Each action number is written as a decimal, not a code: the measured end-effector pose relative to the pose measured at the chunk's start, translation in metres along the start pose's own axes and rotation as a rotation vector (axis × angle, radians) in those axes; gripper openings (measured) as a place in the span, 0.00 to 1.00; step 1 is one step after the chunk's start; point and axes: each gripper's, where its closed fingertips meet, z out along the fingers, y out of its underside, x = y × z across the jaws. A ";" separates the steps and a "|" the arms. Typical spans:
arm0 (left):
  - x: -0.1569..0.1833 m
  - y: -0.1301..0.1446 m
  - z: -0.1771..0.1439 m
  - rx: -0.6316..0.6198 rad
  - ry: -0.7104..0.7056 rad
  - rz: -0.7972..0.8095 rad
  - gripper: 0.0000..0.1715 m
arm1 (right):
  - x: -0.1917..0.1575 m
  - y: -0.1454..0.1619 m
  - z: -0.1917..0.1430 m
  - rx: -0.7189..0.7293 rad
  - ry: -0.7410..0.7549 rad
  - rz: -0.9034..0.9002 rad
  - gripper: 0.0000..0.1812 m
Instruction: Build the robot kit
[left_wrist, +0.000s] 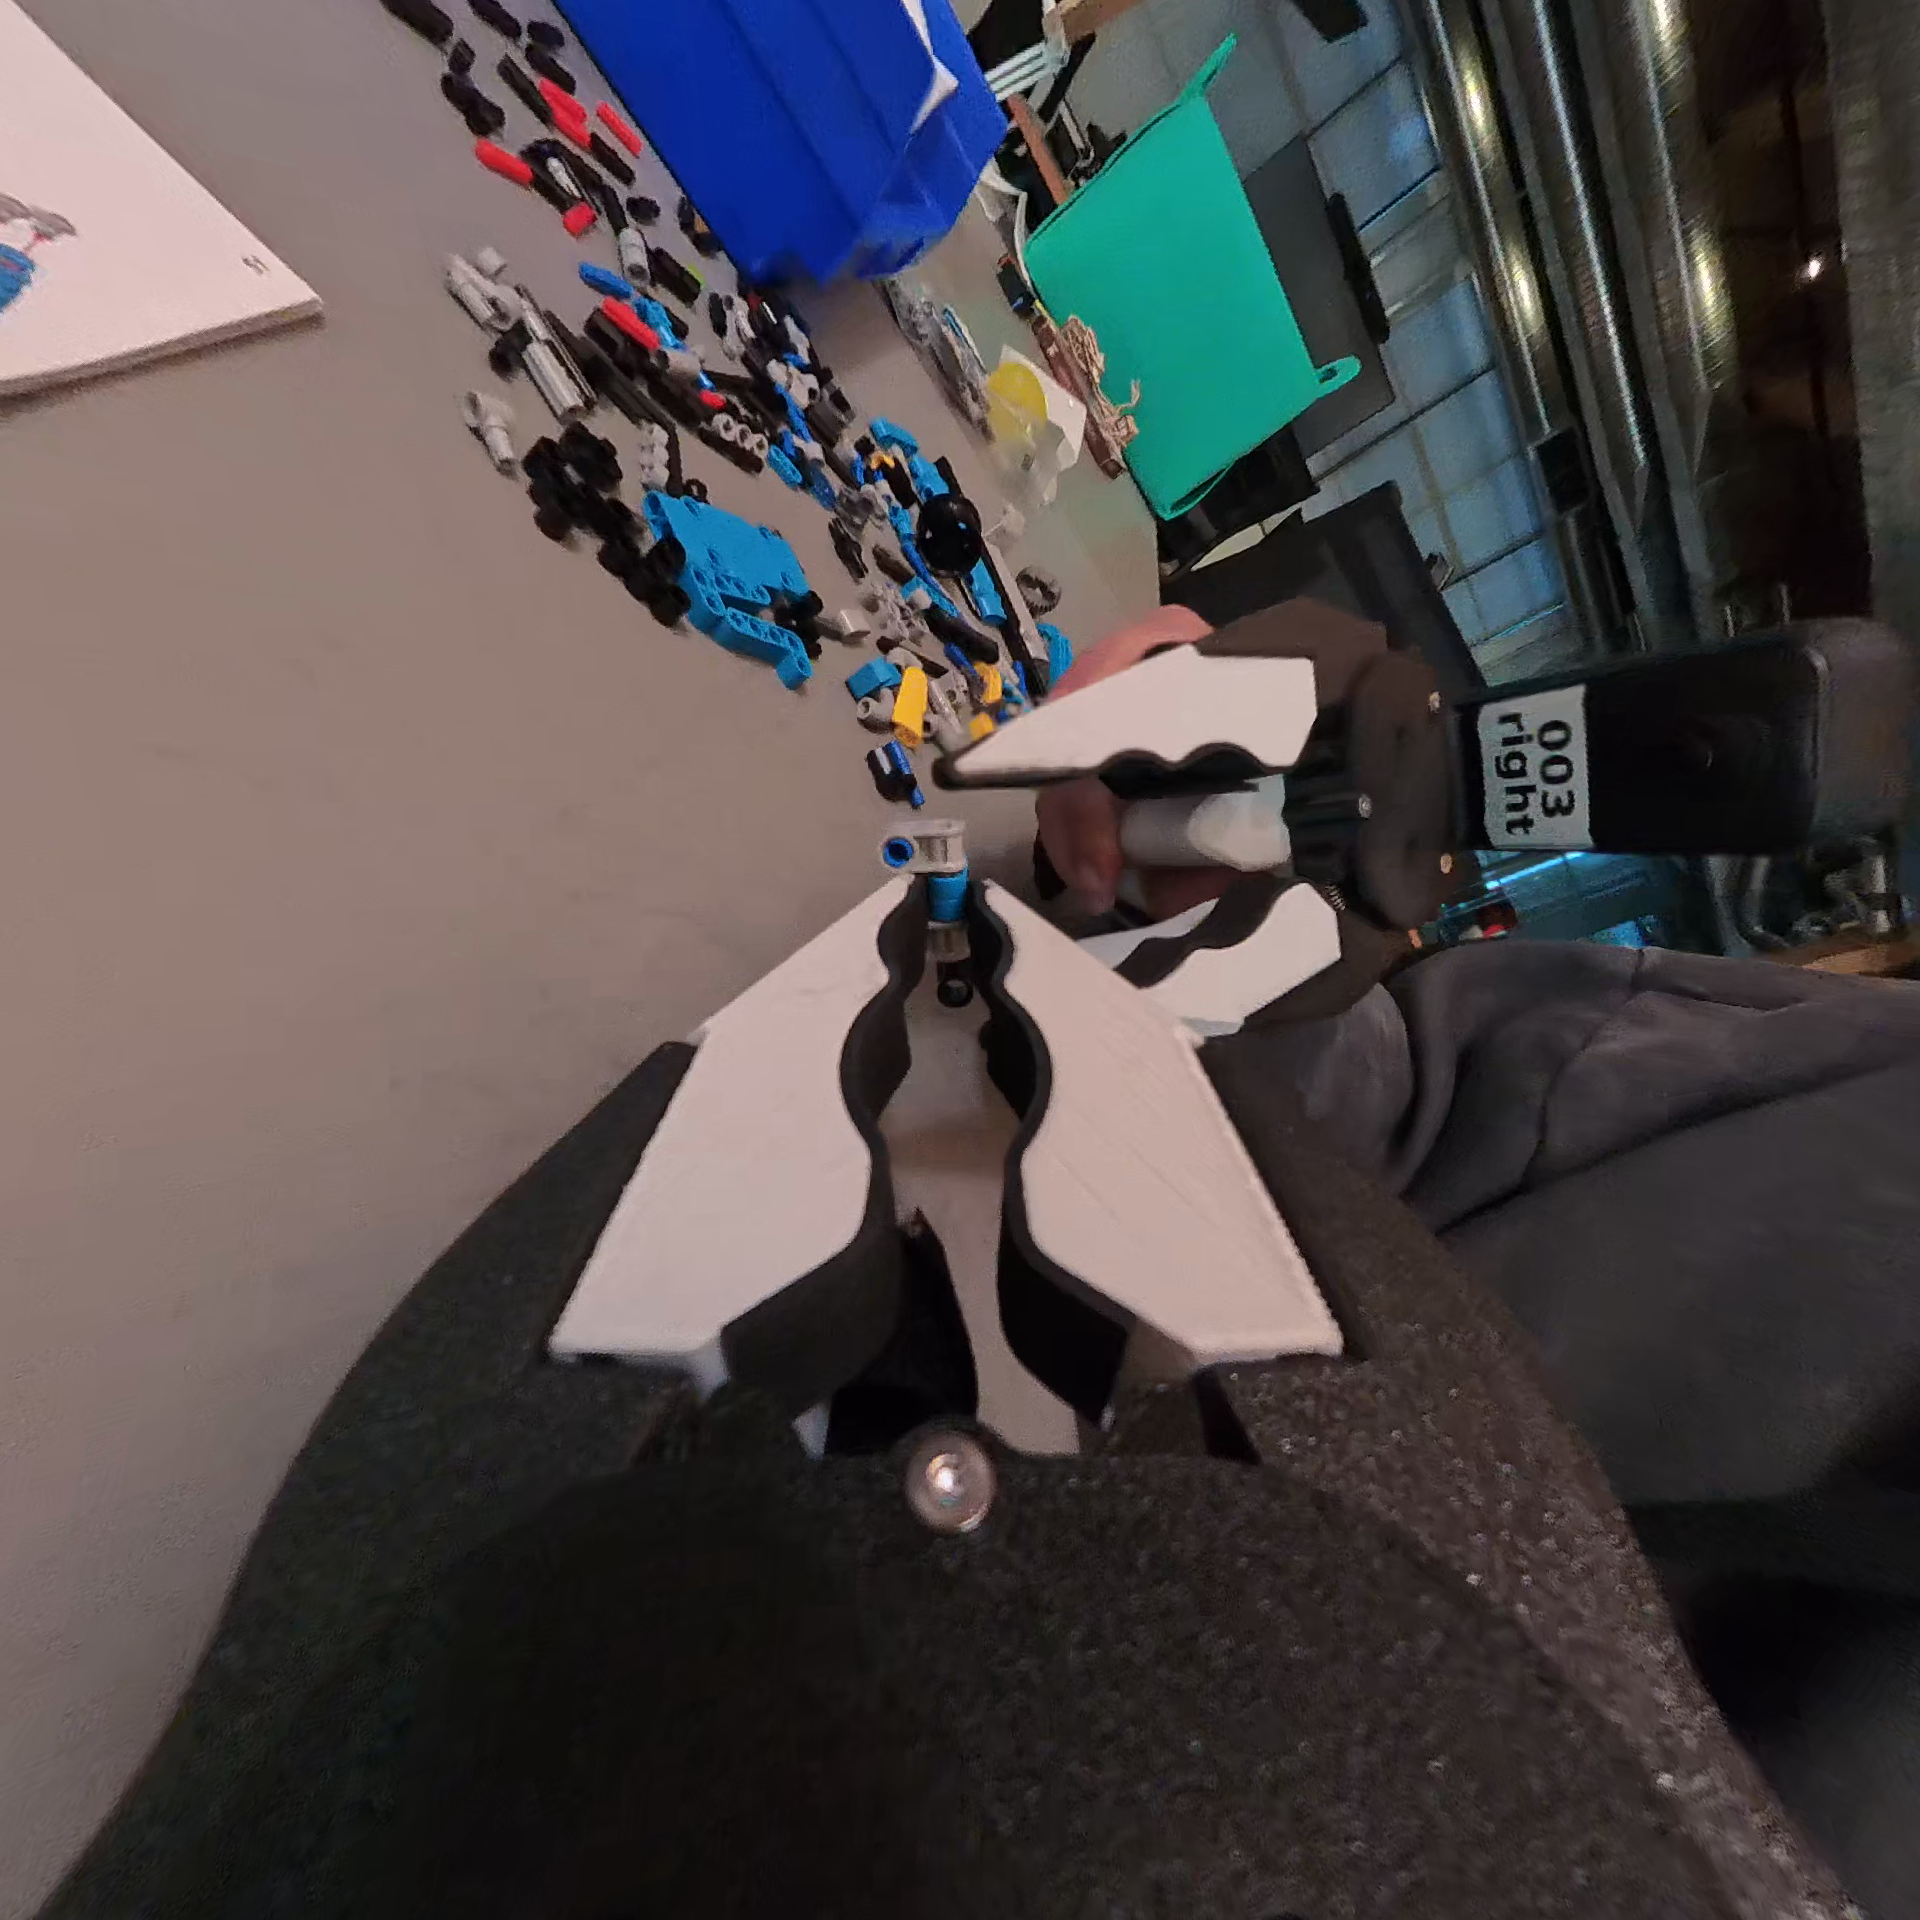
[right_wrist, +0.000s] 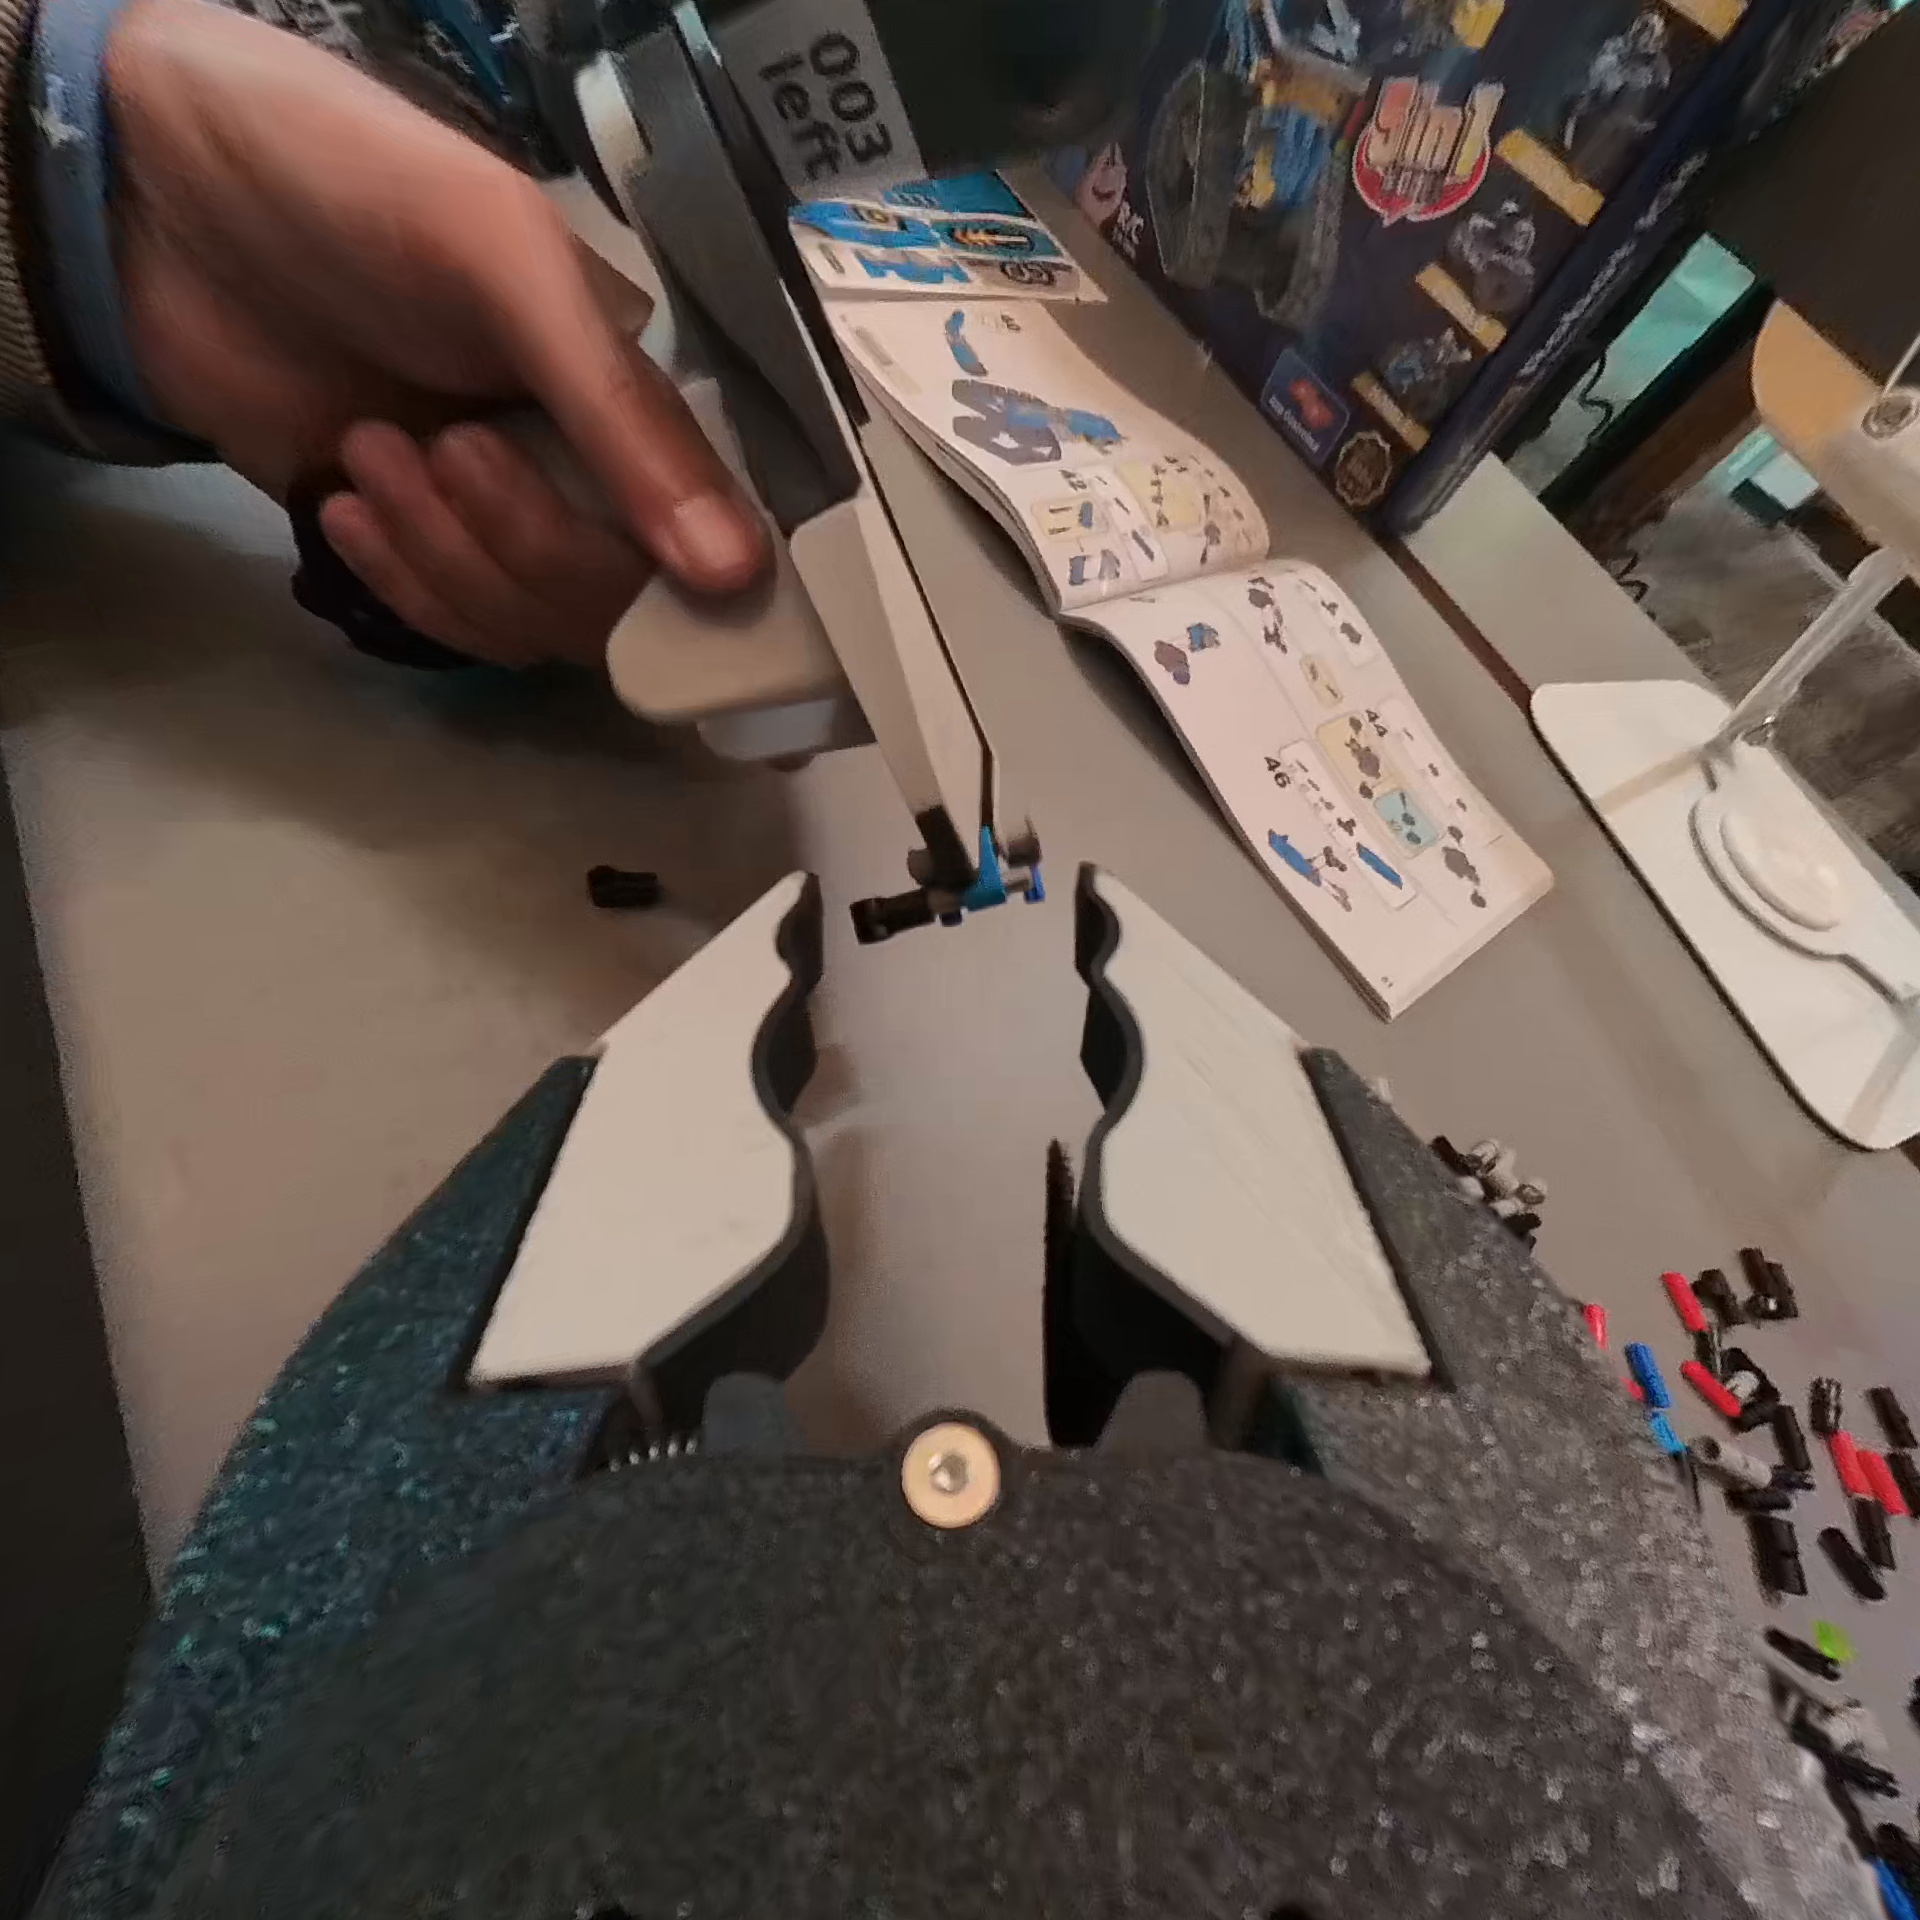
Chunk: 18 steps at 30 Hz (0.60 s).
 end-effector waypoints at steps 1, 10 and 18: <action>0.000 0.000 0.001 0.000 0.001 -0.003 0.04 | -0.002 0.001 0.000 -0.007 -0.005 -0.011 0.24; 0.000 0.006 0.001 -0.024 0.023 -0.032 0.04 | -0.006 0.007 0.004 -0.061 0.025 -0.127 0.20; 0.012 0.008 -0.006 -0.068 0.067 0.044 0.04 | -0.009 -0.006 -0.002 -0.038 0.044 -0.184 0.17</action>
